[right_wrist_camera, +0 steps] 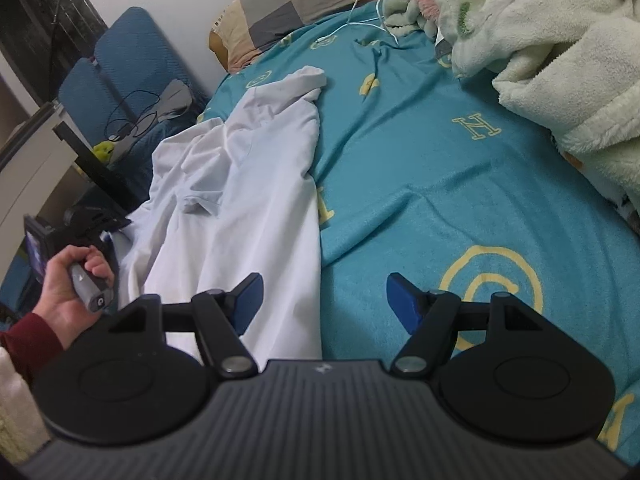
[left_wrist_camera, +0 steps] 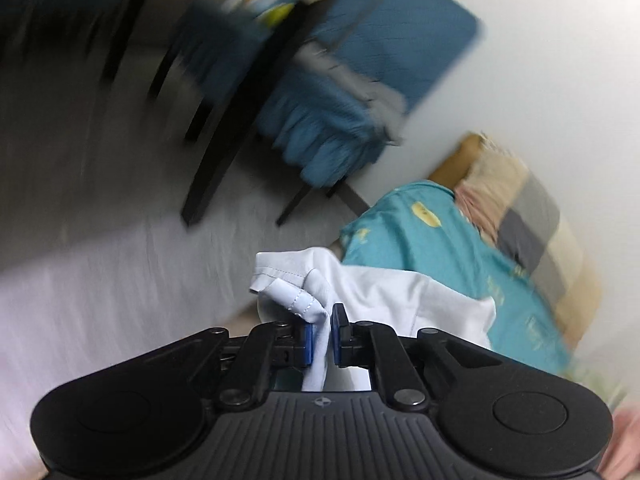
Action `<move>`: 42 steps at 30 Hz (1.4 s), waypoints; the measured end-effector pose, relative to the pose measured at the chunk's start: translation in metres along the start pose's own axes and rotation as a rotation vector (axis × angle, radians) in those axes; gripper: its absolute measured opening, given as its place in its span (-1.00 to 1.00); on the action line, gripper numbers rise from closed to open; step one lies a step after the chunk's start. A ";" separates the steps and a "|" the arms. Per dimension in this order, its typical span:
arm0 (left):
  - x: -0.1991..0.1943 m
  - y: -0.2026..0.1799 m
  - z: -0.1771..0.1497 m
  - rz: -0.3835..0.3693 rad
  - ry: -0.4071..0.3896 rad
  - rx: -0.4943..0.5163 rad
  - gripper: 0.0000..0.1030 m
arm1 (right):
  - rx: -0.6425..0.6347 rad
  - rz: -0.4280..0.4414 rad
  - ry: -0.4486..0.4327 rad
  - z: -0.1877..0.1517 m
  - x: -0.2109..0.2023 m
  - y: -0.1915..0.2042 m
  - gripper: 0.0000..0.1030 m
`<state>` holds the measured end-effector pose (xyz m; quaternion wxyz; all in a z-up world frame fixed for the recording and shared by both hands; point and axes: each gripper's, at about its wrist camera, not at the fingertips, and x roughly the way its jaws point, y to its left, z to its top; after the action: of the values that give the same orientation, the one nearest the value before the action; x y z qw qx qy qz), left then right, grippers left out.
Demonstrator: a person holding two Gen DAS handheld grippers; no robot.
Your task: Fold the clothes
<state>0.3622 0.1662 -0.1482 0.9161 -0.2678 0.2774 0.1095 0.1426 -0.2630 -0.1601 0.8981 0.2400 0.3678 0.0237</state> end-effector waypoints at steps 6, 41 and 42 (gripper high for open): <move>-0.040 -0.078 0.007 0.043 -0.105 0.395 -0.82 | 0.013 0.020 -0.025 0.001 -0.012 0.000 0.37; -0.286 -0.138 -0.152 -0.181 -0.011 0.860 0.47 | 0.019 0.045 -0.190 0.009 -0.040 -0.013 0.38; -0.298 -0.129 -0.152 -0.191 -0.002 0.833 0.48 | 0.003 0.052 -0.198 0.008 -0.043 -0.010 0.38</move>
<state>0.0936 -0.0411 -0.0302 0.9524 0.1006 0.2710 -0.0971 0.1155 -0.2842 -0.1314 0.9288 0.2519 0.2708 0.0228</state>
